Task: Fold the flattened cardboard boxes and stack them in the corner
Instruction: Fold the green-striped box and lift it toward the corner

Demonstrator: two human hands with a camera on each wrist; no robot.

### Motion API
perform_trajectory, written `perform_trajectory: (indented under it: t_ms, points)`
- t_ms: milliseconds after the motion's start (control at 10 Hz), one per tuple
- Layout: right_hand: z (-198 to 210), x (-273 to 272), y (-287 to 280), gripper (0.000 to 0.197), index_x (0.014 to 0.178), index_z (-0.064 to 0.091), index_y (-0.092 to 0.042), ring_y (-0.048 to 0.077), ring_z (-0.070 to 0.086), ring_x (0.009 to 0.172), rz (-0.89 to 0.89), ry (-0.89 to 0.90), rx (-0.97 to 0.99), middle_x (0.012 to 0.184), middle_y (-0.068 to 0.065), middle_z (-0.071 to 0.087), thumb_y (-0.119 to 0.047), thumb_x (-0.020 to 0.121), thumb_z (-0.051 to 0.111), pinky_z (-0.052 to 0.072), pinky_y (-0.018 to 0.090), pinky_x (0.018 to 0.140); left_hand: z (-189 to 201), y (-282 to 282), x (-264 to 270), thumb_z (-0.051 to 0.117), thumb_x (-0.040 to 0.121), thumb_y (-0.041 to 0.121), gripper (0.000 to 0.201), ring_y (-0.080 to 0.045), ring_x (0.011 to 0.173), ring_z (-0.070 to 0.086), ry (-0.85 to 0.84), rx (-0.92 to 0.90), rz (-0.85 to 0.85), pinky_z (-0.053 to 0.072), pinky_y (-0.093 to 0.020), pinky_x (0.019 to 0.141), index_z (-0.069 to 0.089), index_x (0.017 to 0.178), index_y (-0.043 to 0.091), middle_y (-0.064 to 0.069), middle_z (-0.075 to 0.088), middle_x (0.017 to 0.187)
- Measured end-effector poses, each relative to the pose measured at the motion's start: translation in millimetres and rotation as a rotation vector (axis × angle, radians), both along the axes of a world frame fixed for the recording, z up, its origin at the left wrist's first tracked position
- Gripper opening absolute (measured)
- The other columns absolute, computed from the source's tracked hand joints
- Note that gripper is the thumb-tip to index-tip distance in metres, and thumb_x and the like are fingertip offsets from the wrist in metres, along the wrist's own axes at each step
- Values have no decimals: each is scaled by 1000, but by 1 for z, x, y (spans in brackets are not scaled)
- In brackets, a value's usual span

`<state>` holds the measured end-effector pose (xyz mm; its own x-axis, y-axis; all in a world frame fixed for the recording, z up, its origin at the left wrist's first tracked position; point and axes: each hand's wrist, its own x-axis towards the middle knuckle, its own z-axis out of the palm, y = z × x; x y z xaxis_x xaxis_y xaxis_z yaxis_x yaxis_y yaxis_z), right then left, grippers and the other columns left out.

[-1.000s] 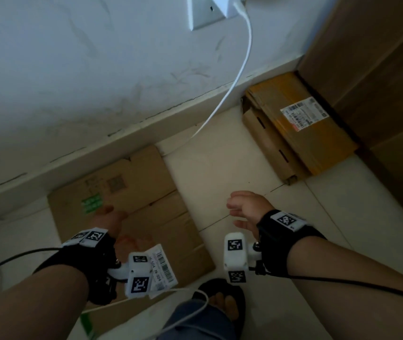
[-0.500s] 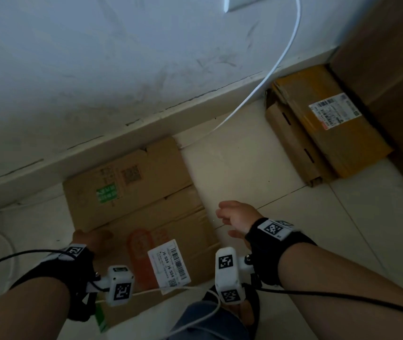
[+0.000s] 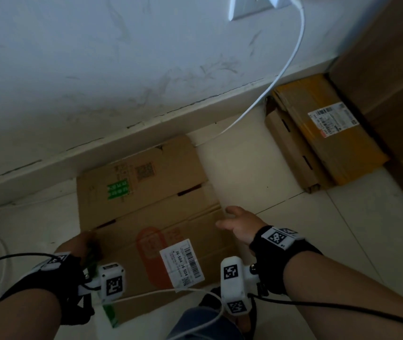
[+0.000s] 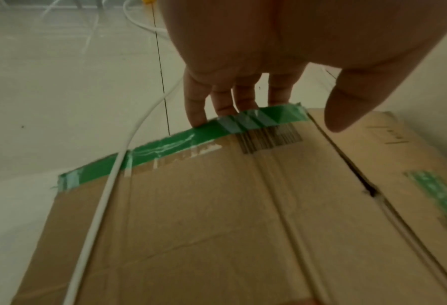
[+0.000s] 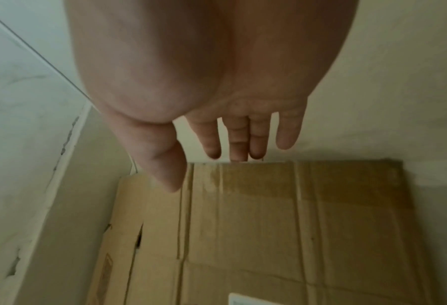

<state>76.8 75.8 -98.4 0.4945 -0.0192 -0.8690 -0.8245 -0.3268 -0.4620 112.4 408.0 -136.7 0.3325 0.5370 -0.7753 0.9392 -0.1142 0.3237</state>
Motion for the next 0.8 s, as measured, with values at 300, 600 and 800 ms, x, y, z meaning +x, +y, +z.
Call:
perform_trajectory:
  t_ms: [300,600,800]
  points:
    - [37,-3,-23,20,98,60,-21,19,60,99,-146,-232,-25,103,0,64,-22,80,68,50,33,88,54,-64,10,41,95,22,20,-30,72,51,-166,-249,131,47,-40,75,55,88,9,-19,65,70]
    - [73,-15,-64,40,83,62,-31,23,63,92,-302,-294,29,91,-2,67,8,83,50,54,32,72,99,-108,6,40,96,29,35,-30,44,55,-335,-429,172,39,-32,54,45,66,11,1,49,20]
    - [93,-34,-88,40,78,64,-26,25,61,90,-332,-326,4,86,1,67,10,82,48,50,44,91,106,-107,-1,44,89,24,25,-18,31,61,-424,-536,191,52,-34,50,52,76,5,-4,65,38]
